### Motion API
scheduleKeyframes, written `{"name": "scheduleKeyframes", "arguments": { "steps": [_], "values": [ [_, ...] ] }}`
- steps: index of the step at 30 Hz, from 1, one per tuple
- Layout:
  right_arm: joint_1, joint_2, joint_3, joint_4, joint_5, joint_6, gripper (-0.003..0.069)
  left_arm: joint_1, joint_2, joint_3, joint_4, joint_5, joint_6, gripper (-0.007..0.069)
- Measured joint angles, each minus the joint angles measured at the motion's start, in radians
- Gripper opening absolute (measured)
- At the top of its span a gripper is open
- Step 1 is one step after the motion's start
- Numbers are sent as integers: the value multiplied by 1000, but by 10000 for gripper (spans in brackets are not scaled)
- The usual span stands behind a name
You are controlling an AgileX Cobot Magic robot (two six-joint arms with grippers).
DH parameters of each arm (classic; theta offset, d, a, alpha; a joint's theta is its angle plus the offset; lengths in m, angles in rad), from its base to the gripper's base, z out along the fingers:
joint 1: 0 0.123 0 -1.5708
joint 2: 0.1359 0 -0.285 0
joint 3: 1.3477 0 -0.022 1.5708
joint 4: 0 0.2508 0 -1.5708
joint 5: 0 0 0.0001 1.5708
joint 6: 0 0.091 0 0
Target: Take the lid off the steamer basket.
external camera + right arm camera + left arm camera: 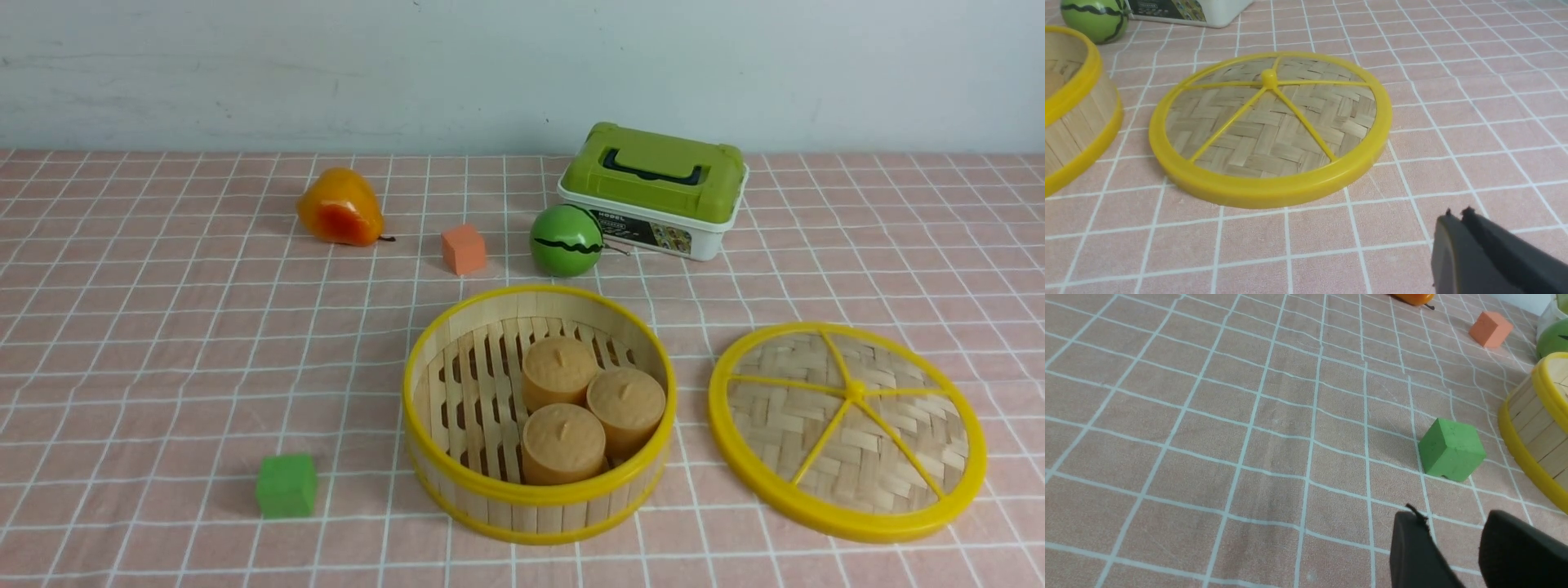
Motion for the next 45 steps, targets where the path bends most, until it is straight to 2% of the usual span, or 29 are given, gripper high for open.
{"name": "scheduleKeyframes", "arguments": {
  "steps": [45],
  "values": [
    [21, 0, -2, 0, 8, 2, 21, 0, 0, 0, 0, 0, 0, 239]
  ]
}}
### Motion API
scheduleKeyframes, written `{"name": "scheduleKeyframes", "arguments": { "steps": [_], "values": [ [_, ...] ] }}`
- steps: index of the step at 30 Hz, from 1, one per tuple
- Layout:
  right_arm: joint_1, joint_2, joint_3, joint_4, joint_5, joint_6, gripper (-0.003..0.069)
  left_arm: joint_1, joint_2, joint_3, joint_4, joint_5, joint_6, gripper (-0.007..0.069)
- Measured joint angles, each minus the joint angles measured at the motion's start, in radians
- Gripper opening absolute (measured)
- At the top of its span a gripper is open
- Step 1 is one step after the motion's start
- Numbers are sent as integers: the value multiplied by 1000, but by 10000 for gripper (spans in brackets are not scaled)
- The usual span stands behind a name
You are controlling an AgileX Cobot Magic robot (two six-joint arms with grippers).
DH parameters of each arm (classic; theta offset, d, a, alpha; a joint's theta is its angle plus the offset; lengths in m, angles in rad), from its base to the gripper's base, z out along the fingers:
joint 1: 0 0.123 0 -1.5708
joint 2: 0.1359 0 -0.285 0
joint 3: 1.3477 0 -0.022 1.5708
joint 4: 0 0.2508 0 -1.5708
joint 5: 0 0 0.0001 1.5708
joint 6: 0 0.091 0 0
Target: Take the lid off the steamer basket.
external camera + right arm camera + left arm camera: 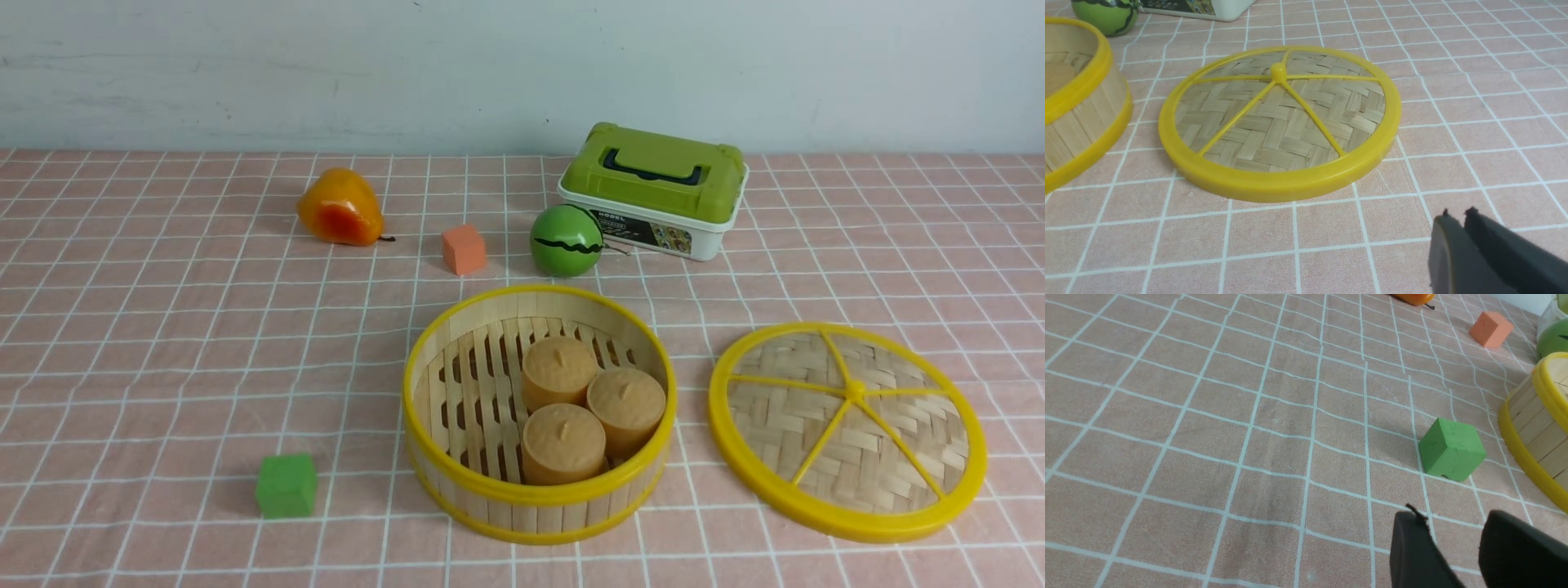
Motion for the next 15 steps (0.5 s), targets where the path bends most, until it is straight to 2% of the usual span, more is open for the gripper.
{"name": "scheduleKeyframes", "arguments": {
  "steps": [15],
  "values": [
    [0, 0, 0, 1, 0, 0, 41, 0, 0, 0, 0, 0, 0, 239]
  ]
}}
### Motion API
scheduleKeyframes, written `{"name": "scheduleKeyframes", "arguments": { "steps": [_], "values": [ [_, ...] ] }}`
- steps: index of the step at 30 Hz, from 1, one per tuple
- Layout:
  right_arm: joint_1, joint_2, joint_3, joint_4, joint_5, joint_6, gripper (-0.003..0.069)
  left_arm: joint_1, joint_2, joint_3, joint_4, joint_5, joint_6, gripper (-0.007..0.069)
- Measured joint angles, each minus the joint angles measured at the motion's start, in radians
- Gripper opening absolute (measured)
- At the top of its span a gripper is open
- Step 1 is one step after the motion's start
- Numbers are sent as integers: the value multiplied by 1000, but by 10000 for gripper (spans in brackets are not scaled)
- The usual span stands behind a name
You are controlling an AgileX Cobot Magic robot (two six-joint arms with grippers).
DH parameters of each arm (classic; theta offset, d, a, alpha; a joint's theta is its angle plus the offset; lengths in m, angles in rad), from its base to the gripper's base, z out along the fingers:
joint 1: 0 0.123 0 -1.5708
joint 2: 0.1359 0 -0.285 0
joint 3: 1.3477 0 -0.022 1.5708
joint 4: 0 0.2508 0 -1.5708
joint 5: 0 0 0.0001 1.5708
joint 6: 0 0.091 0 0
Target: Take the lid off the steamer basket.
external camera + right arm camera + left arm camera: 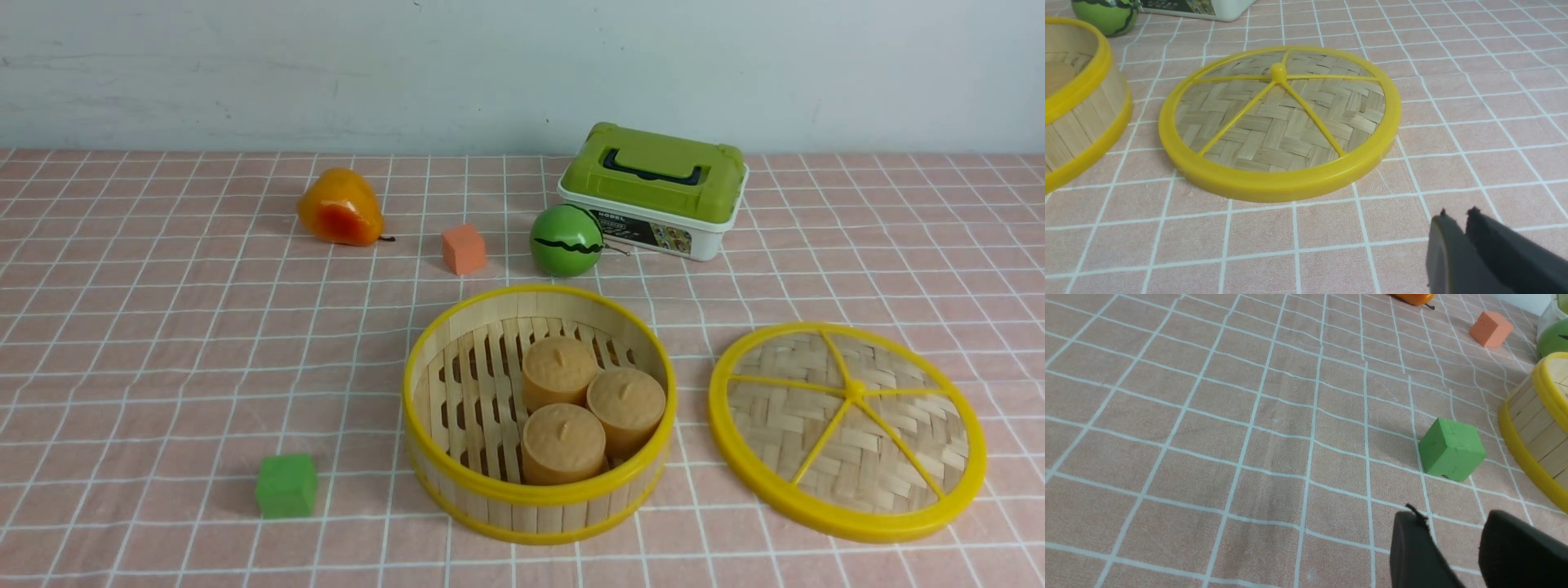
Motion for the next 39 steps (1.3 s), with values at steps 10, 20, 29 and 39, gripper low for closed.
{"name": "scheduleKeyframes", "arguments": {
  "steps": [10, 20, 29, 39],
  "values": [
    [0, 0, 0, 0, 0, 0, 52, 0, 0, 0, 0, 0, 0, 239],
    [0, 0, 0, 0, 0, 0, 65, 0, 0, 0, 0, 0, 0, 239],
    [0, 0, 0, 0, 0, 0, 73, 0, 0, 0, 0, 0, 0, 239],
    [0, 0, 0, 0, 0, 0, 84, 0, 0, 0, 0, 0, 0, 239]
  ]
}}
